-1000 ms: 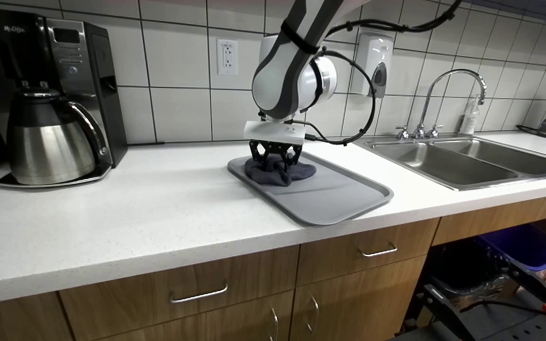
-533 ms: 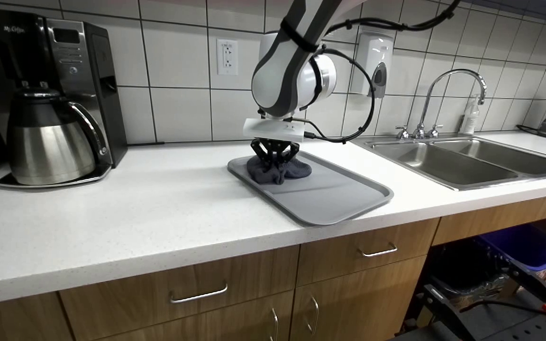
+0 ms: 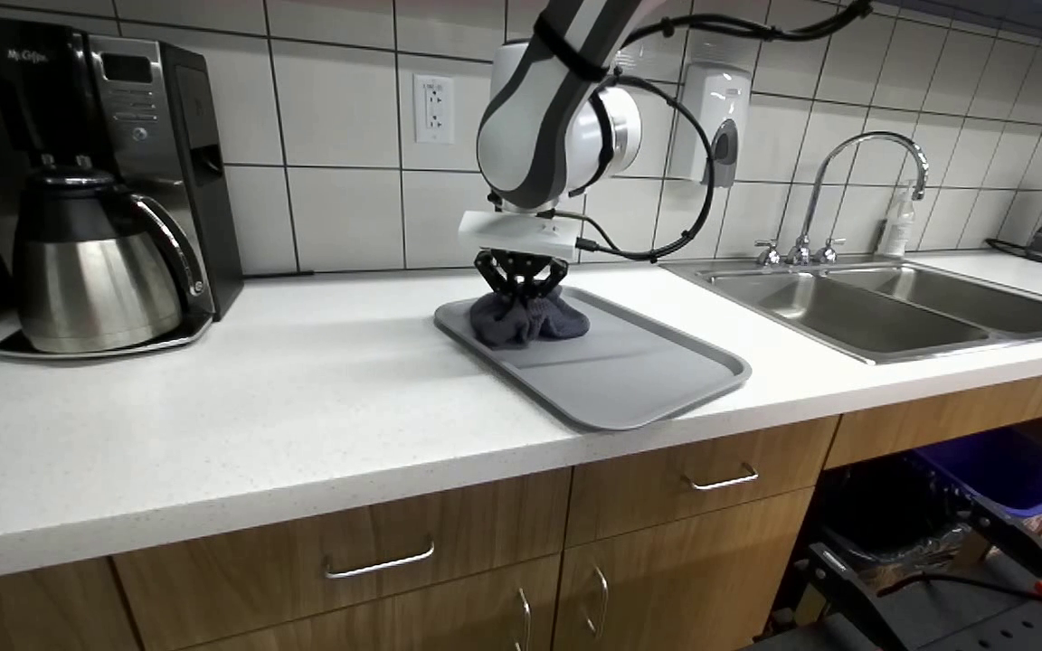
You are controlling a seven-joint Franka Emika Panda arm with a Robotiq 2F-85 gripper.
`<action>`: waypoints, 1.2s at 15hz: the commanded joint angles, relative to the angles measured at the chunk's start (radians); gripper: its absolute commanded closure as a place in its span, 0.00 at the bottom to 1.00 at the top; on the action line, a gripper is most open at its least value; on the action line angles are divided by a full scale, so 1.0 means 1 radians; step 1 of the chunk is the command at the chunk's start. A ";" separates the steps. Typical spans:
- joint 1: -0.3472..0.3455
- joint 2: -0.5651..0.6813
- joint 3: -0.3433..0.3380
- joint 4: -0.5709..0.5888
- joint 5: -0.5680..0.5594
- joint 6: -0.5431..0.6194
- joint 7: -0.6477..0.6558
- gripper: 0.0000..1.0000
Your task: Put the towel on the counter.
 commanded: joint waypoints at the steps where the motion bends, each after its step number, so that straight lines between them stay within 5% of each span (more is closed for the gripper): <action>1: 0.042 -0.080 -0.023 -0.053 -0.047 -0.028 0.071 0.97; 11: 0.130 -0.195 0.011 -0.084 -0.188 -0.094 0.209 0.97; 18: 0.153 -0.259 0.125 -0.076 -0.209 -0.180 0.256 0.97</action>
